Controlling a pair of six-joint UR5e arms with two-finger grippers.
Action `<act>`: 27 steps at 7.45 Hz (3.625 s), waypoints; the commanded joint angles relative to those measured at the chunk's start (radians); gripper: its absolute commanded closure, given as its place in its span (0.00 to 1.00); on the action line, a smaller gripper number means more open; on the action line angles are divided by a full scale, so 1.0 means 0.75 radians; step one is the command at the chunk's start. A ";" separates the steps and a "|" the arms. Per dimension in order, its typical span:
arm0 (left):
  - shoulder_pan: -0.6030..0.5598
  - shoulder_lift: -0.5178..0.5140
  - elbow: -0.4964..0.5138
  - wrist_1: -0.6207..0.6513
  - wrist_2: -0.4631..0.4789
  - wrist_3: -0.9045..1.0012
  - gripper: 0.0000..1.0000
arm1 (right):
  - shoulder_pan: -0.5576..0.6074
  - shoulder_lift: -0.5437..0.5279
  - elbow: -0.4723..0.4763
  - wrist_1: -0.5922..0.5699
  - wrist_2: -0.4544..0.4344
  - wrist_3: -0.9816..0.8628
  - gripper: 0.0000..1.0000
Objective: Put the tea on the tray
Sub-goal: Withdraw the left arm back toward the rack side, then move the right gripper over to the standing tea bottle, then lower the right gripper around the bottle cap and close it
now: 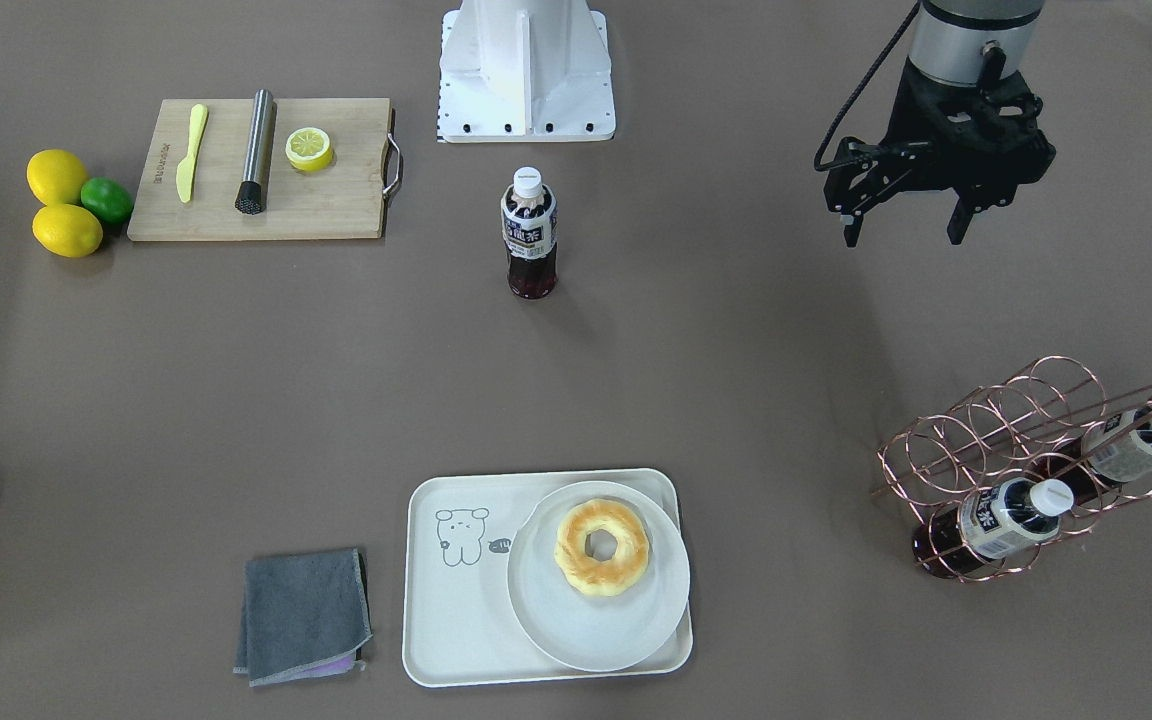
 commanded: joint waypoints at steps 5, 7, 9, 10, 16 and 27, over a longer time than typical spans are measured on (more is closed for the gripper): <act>-0.744 0.384 0.218 -0.005 -0.235 1.133 0.02 | -0.466 0.355 0.258 -0.271 0.019 0.540 0.00; -0.836 0.380 0.300 -0.019 -0.235 1.233 0.02 | -0.683 0.614 0.275 -0.424 -0.109 0.768 0.00; -0.885 0.386 0.366 -0.096 -0.235 1.308 0.02 | -0.867 0.747 0.291 -0.424 -0.204 1.038 0.00; -0.886 0.388 0.368 -0.097 -0.235 1.308 0.02 | -0.941 0.810 0.289 -0.426 -0.245 1.124 0.00; -0.926 0.437 0.370 -0.111 -0.290 1.308 0.02 | -1.391 1.107 0.242 -0.414 -0.564 1.689 0.00; -0.931 0.437 0.378 -0.111 -0.290 1.308 0.02 | -1.535 1.199 0.111 -0.414 -0.695 1.769 0.05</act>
